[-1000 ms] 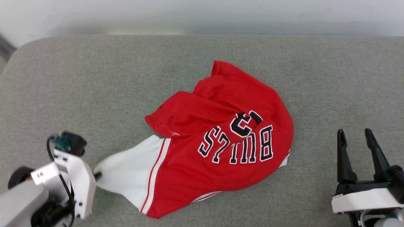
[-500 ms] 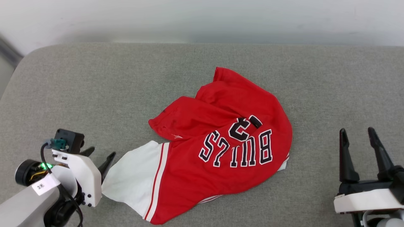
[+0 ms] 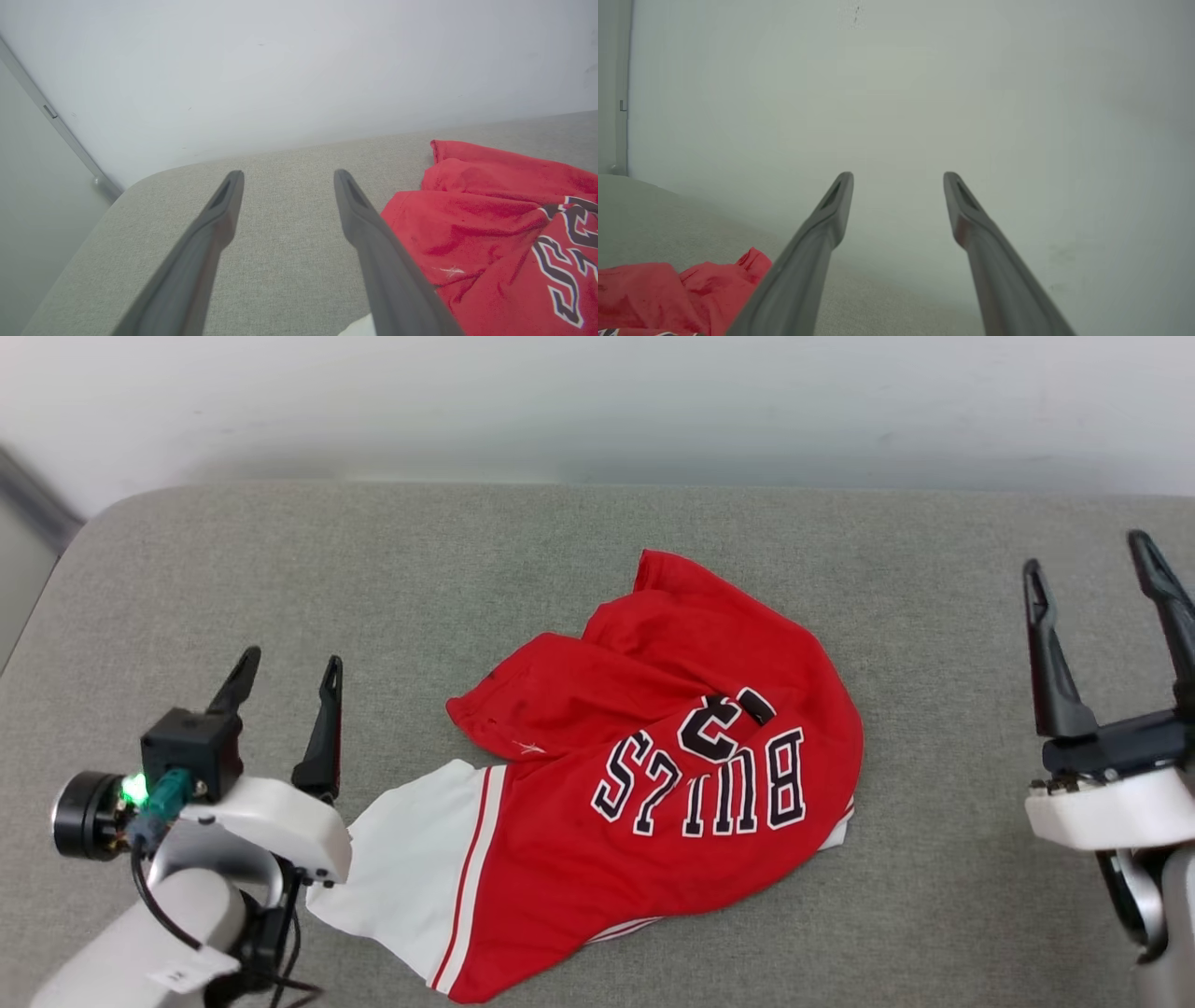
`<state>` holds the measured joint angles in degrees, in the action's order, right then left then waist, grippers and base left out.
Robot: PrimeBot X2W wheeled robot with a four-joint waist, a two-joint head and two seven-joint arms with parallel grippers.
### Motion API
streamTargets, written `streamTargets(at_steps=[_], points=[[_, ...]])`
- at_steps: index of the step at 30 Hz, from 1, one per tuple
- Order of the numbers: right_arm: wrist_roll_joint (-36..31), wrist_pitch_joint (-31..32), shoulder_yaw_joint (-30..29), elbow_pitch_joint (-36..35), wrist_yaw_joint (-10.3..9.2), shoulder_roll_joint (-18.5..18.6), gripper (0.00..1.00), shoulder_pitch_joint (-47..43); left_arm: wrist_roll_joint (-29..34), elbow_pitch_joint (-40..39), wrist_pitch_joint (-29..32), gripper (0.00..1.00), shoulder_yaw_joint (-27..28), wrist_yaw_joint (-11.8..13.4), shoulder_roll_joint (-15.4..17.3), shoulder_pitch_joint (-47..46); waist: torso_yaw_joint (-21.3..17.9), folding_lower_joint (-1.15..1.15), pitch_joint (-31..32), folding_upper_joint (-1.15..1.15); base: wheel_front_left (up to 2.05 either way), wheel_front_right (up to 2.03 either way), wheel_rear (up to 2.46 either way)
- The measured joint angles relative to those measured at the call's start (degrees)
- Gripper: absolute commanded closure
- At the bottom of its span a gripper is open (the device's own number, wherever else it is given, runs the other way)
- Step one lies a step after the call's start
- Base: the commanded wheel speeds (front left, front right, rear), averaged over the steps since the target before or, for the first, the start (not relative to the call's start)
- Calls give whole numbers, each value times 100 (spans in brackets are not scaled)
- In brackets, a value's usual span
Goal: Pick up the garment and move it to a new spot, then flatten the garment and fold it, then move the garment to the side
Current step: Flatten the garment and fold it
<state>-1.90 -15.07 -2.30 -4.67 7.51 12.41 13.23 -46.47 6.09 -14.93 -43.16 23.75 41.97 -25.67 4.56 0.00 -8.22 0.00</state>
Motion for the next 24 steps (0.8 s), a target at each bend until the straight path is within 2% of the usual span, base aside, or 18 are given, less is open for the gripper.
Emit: streamTargets(at_steps=[4,7,10,15,18,21,24], points=[[364,413,669,375,-1,687,0,515,815,-359,-14,0,866,252,-510,773,25,0,13,0,0,0,0],[984,1330,1301,468,0,1195,0,959,1352,-601,-14,0,1477,298,-899,1248,39,0,17,0,0,0,0],[1667,2437,1990,477,-1,1744,0,1267,1830,-722,-14,0,1974,230,-1287,1630,67,0,9,0,0,0,0],[2918,4412,3221,256,0,2549,0,1836,2434,-872,-14,0,2679,-93,-1885,2025,122,0,-56,0,0,0,0],[3597,5382,3914,80,0,2892,0,2195,2732,-916,-14,0,3011,-313,-2205,2147,161,0,-137,0,0,0,0],[4038,6058,4509,-22,0,3117,0,2583,2995,-946,-14,0,3263,-547,-2519,2180,215,0,-255,0,0,0,0],[4283,6431,5078,20,0,3199,0,2926,3217,-956,-14,0,3454,-778,-2817,2178,286,0,-400,0,0,0,0]])
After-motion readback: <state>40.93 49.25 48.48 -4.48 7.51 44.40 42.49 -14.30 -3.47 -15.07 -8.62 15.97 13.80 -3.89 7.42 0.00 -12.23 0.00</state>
